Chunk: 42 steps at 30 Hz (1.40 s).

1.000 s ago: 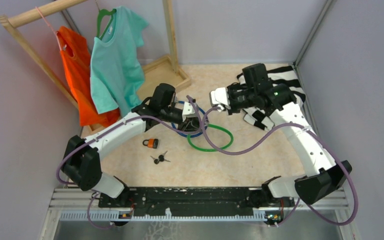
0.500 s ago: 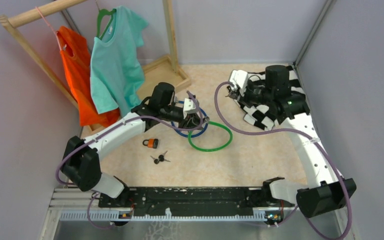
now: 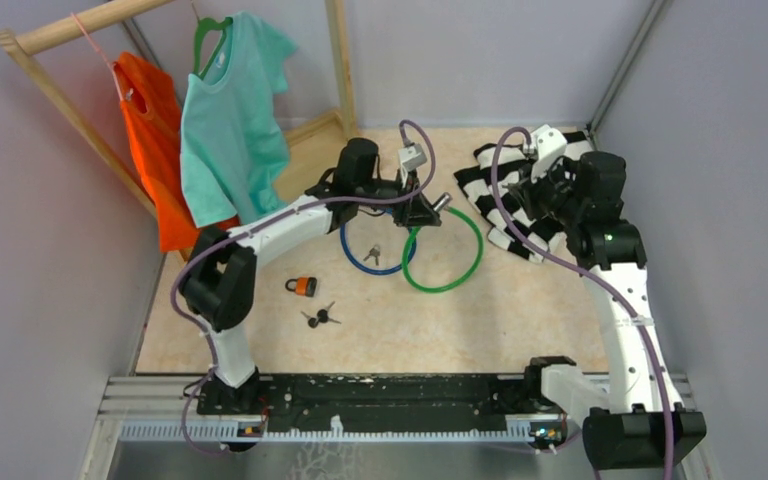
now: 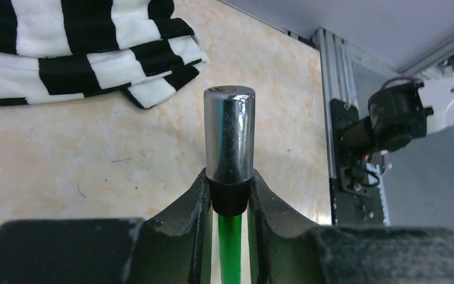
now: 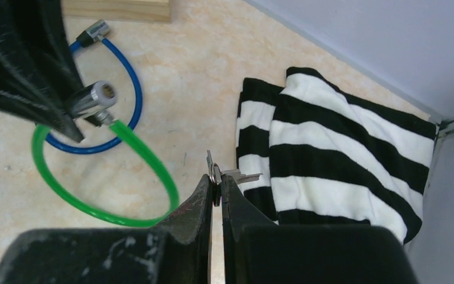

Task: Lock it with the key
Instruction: Place the lock at the center of the board.

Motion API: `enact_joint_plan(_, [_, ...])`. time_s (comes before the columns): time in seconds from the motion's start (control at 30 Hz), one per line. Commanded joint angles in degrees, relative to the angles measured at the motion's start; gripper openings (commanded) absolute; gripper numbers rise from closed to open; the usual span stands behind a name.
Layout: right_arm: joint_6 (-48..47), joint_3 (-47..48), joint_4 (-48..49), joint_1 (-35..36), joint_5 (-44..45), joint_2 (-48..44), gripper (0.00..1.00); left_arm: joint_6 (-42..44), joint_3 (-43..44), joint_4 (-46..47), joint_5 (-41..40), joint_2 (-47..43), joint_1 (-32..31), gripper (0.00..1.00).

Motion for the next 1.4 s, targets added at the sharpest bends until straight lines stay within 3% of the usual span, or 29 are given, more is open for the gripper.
enact_joint_plan(0.0, [2.99,-1.11,-1.89,-0.12,1.22,-2.42,0.0,-14.16,6.82,8.56,2.01,7.2,0.35,0.01])
enact_joint_plan(0.33, [0.39,-6.46,-6.89,-0.07,-1.75,-3.49,0.0,-25.59,19.77,9.5,2.25,25.51,0.84,0.08])
enact_joint_plan(0.63, [-2.7,-11.35,-5.85,-0.13,-4.04,-0.96,0.0,-23.71,20.89,5.78,2.24,32.44,0.89,0.26])
enact_joint_plan(0.8, [-3.46,-13.29,-4.85,-0.07,-5.89,1.82,0.0,-21.8,25.66,1.86,2.07,35.72,0.91,0.38])
enact_joint_plan(1.1, [-3.71,-15.94,-4.09,0.01,-8.32,2.64,0.0,-14.0,27.92,-5.15,-3.24,34.39,1.41,0.63])
enact_joint_plan(1.37, [-6.06,-18.82,-3.26,0.28,-13.8,1.61,0.0,-4.43,26.55,-8.78,-7.18,26.63,2.69,0.78])
